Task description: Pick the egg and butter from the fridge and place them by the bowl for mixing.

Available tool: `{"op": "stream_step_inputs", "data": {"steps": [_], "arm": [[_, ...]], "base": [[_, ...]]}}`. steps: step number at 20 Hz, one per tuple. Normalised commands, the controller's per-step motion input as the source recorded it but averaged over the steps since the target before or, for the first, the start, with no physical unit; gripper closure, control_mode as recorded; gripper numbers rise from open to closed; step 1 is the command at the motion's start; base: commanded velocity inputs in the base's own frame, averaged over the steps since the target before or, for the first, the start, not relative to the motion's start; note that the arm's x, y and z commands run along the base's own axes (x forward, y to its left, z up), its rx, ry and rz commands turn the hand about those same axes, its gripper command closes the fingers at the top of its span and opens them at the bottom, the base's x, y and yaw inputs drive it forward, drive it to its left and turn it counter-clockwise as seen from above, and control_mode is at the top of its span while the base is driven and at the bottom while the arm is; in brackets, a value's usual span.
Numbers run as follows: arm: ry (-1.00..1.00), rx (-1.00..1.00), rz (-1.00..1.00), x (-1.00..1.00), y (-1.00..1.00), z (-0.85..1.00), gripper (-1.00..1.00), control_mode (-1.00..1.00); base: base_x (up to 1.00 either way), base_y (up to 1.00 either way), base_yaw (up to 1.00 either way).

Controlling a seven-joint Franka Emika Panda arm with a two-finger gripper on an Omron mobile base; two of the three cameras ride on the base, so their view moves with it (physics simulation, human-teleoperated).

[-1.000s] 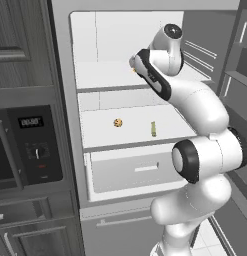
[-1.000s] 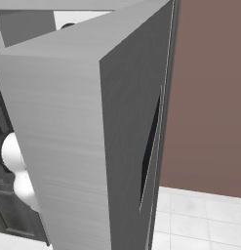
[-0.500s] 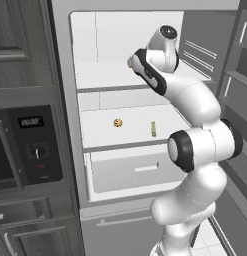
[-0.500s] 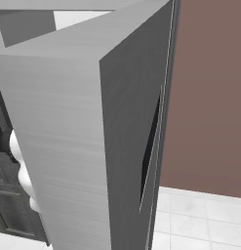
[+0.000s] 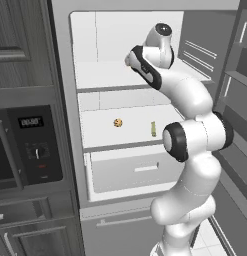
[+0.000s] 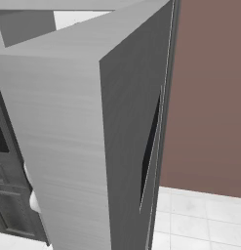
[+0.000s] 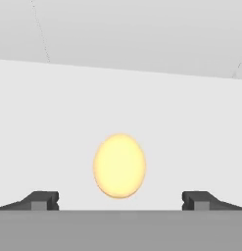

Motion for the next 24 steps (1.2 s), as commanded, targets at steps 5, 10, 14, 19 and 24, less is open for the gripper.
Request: {"op": "stream_step_inputs", "data": {"steps": [5, 10, 14, 19, 24], "arm": [[0.05, 0.00, 0.00, 0.23, 0.04, -0.02, -1.00, -1.00], [0.03, 0.00, 0.00, 0.02, 0.00, -0.02, -1.00, -1.00], [0.00, 0.00, 0.00, 0.01, 0.01, -0.12, -1.00, -1.00], [0.00, 0.00, 0.00, 0.14, 0.05, -0.16, -1.00, -1.00], [0.00, 0.00, 0.00, 0.18, 0.06, -0.14, -1.00, -1.00]], "base": [[0.00, 0.00, 0.00], [0.00, 0.00, 0.00], [0.00, 0.00, 0.00], [0.00, 0.00, 0.00], [0.00, 0.00, 0.00]]}}
